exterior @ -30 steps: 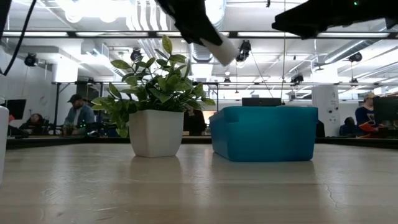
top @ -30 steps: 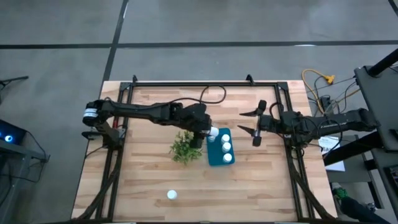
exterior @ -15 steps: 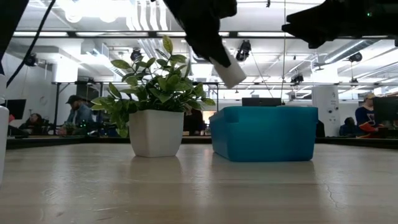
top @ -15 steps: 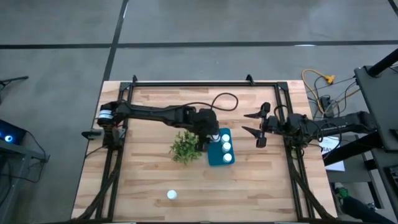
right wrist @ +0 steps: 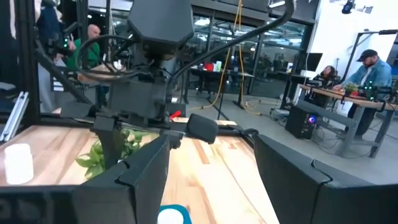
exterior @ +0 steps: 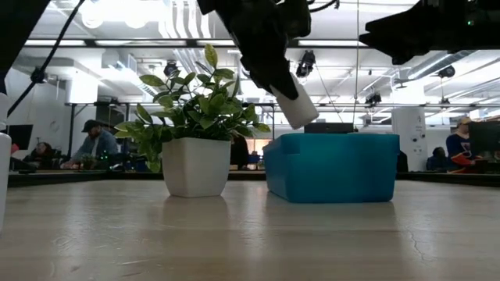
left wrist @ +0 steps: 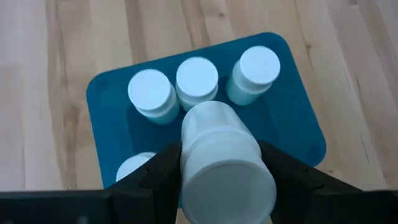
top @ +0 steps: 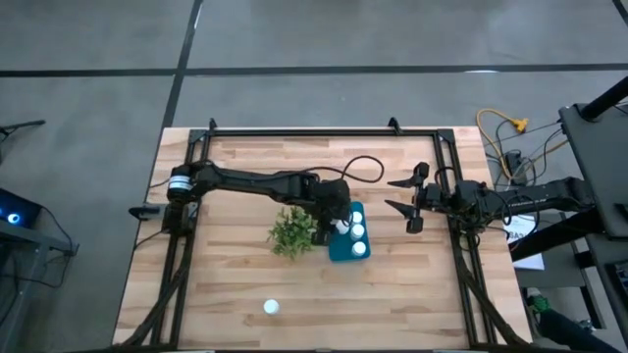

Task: Pick and place pill bottles into a basket
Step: Put the white medicine bottle into the blue bin

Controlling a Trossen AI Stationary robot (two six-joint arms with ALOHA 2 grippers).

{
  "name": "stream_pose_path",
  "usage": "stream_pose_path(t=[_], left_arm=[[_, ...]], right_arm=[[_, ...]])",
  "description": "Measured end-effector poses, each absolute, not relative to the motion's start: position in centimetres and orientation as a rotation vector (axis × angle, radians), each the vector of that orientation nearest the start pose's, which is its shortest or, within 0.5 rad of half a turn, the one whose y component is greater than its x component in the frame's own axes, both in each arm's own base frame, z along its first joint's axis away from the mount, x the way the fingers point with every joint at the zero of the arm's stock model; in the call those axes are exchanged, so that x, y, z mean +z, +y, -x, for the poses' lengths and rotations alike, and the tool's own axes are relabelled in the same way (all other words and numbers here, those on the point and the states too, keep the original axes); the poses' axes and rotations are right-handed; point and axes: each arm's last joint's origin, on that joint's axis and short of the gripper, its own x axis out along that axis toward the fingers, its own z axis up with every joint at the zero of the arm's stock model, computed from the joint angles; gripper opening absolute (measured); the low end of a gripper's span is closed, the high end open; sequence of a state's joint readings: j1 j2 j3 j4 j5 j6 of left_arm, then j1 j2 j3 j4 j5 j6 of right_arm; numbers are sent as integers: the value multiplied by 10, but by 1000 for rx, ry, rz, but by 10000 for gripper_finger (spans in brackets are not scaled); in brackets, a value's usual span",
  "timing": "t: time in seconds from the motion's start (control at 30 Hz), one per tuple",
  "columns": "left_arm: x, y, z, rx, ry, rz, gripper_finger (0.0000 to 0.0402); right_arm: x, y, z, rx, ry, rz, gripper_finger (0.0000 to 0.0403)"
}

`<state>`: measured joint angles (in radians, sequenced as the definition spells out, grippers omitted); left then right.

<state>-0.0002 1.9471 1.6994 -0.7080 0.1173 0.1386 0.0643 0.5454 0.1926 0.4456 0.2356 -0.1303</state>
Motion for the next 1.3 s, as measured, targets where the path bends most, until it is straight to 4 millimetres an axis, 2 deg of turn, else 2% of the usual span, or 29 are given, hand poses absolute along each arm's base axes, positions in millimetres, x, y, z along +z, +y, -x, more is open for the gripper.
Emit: stream_pose_path(t=[0.33, 1.13, 1.3], left_arm=[[250, -4, -433, -177, 1022, -64, 163], [245, -4, -433, -148, 1050, -51, 162], [234, -3, -437, -147, 1069, -50, 162]], right_arm=[[221, 3, -142, -171, -74, 121, 226], [217, 3, -141, -167, -64, 119, 226], [217, 3, -141, -167, -62, 119, 226]])
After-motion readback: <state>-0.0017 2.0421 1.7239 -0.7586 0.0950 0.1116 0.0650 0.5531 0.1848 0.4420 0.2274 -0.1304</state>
